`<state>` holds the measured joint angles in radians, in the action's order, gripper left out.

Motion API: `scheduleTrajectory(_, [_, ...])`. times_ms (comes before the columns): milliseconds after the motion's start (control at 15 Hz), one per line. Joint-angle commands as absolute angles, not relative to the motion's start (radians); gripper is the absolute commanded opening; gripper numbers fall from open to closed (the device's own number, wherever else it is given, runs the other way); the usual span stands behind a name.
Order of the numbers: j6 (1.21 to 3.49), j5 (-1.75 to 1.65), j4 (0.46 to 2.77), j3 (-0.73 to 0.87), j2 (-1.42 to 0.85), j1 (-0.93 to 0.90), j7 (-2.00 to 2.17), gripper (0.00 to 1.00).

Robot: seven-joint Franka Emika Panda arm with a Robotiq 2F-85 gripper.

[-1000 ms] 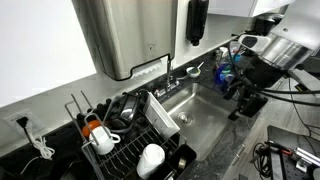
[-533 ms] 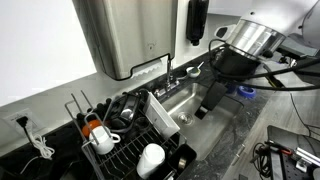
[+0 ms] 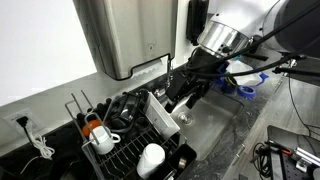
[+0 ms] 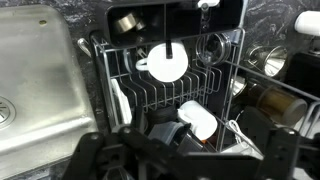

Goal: Move the black bowl from the dish drainer to the sink

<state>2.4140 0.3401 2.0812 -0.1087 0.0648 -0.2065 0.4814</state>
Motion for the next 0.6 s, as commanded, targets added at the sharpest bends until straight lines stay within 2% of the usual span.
scheduleTrajectory(0, [2.410,0.341,2.077,-0.129,0.064,-0.185,0.485,1.00])
scheduleTrajectory(533, [2.467,0.281,2.044,-0.136,-0.009,-0.184,0.571,1.00])
